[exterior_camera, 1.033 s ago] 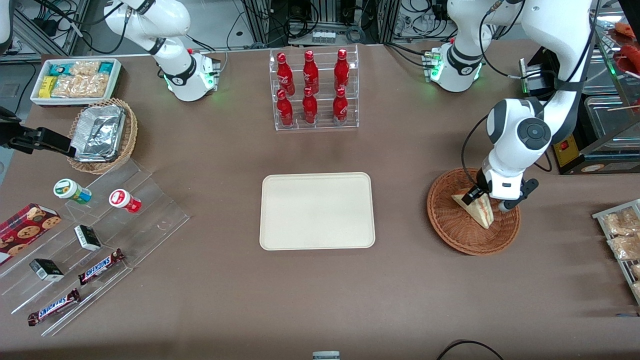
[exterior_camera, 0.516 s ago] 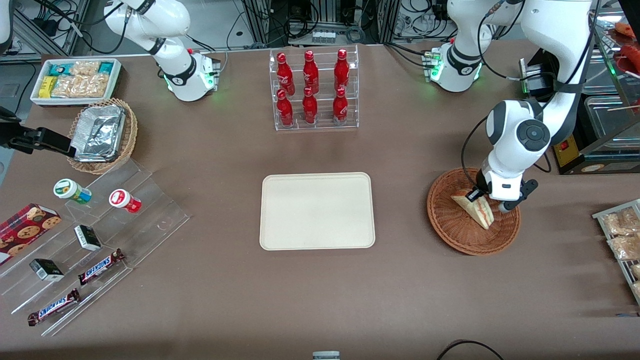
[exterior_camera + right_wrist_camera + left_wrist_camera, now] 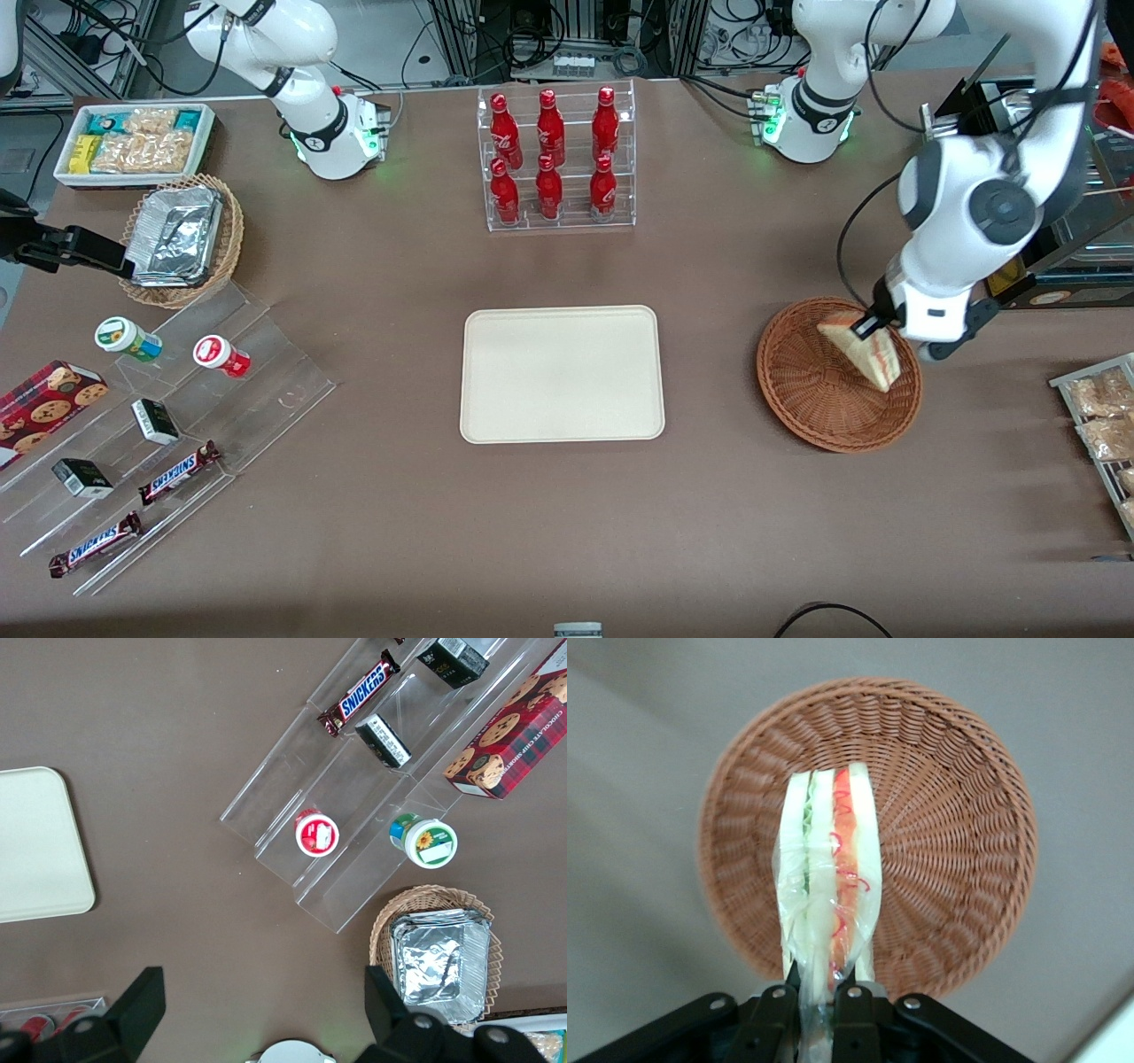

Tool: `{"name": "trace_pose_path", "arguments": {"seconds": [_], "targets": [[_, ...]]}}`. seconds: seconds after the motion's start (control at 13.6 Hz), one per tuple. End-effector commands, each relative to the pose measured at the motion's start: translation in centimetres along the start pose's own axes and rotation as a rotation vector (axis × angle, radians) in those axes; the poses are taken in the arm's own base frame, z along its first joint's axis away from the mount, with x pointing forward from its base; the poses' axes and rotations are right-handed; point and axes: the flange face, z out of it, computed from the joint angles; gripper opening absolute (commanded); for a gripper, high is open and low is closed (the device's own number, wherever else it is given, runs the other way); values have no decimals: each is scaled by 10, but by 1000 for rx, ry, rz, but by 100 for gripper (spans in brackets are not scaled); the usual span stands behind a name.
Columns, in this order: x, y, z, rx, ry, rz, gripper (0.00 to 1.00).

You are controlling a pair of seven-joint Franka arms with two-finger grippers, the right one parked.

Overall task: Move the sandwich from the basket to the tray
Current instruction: 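Lift the sandwich out of the basket and carry it over the tray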

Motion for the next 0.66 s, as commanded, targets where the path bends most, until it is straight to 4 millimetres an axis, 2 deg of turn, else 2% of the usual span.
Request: {"name": "trace_pose_path", "arguments": {"seconds": [0.0, 0.07, 0.22, 0.37, 0.44, 0.59], "targets": [[-5, 13, -67, 44, -21, 39, 0], [-7, 17, -91, 54, -35, 40, 0], [-31, 43, -126, 58, -44, 85, 0], [-67, 71, -139, 42, -56, 157, 0], [-92, 90, -145, 32, -44, 209, 0], [-125, 123, -145, 24, -39, 276, 0]]}}
